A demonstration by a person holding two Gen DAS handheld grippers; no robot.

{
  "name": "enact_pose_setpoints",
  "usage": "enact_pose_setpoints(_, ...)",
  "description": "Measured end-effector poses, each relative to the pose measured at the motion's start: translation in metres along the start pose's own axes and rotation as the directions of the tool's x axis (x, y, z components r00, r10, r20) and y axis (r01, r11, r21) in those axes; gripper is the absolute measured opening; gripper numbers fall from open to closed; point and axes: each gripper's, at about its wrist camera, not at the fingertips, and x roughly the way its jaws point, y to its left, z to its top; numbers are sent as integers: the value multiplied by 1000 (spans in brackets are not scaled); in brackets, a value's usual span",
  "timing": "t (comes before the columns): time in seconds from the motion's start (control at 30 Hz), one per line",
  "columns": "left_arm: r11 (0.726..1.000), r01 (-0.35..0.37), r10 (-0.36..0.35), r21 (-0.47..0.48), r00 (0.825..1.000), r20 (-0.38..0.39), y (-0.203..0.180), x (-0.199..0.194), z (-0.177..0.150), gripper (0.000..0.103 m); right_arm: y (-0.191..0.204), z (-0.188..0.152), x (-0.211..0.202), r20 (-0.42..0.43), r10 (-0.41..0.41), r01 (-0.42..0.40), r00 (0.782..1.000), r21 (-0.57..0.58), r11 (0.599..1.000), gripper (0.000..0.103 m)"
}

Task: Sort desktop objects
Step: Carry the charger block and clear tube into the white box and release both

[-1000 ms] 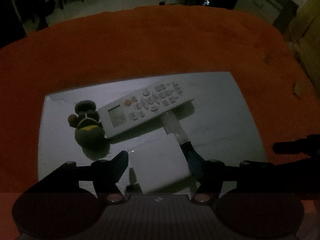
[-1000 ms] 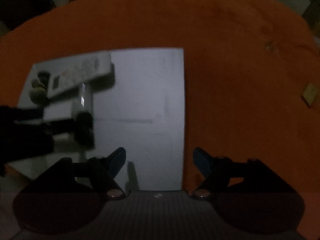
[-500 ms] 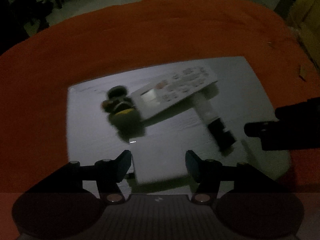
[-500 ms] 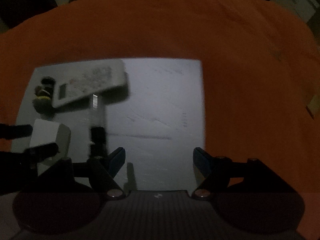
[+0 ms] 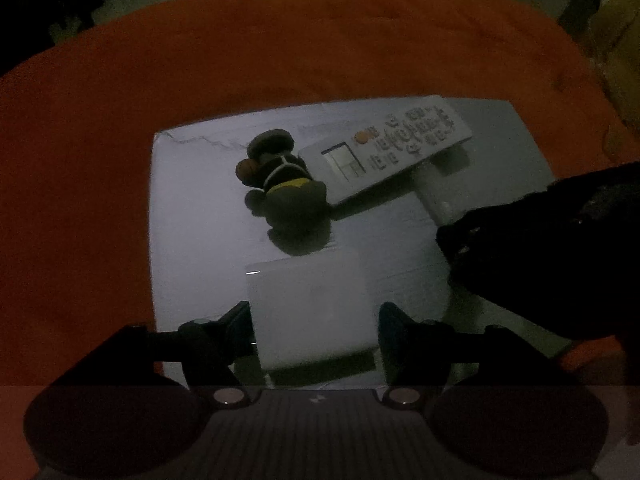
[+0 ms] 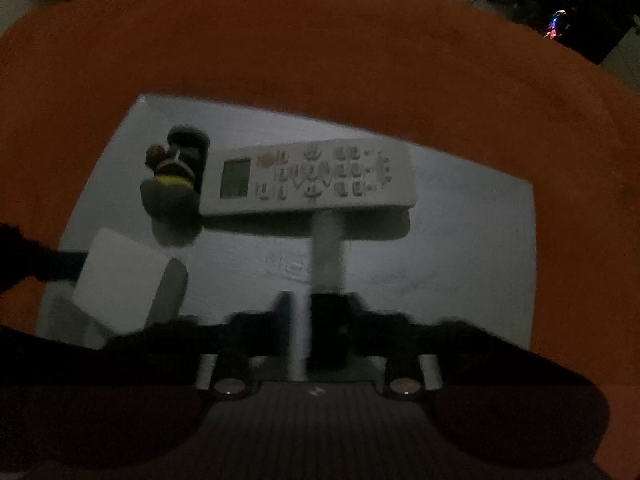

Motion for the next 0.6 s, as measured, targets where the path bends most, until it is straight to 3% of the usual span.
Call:
enact_pose_setpoints(0.17,1000,3,-3,20,999,32,3,-9,-4,55,-10,-8,-22,9,-28,28,1000,3,1000,22)
enact_pose_setpoints(0.27,1000,-3,3,6,998,56,7,-20,-4,54,-24,-14,-54,50,14,-15,999,17,1000,22)
enact_pose_setpoints(0.43,999,33,-38,42,992,124,5,-74,-4,53,-39,-36,-118,113,133,-133,985,-7,991,22)
enact_pose_setpoints(0.6,984,51,-83,169,979,184,-17,-149,-49,53,-18,-84,-165,110,226,-213,968,-114,970,22)
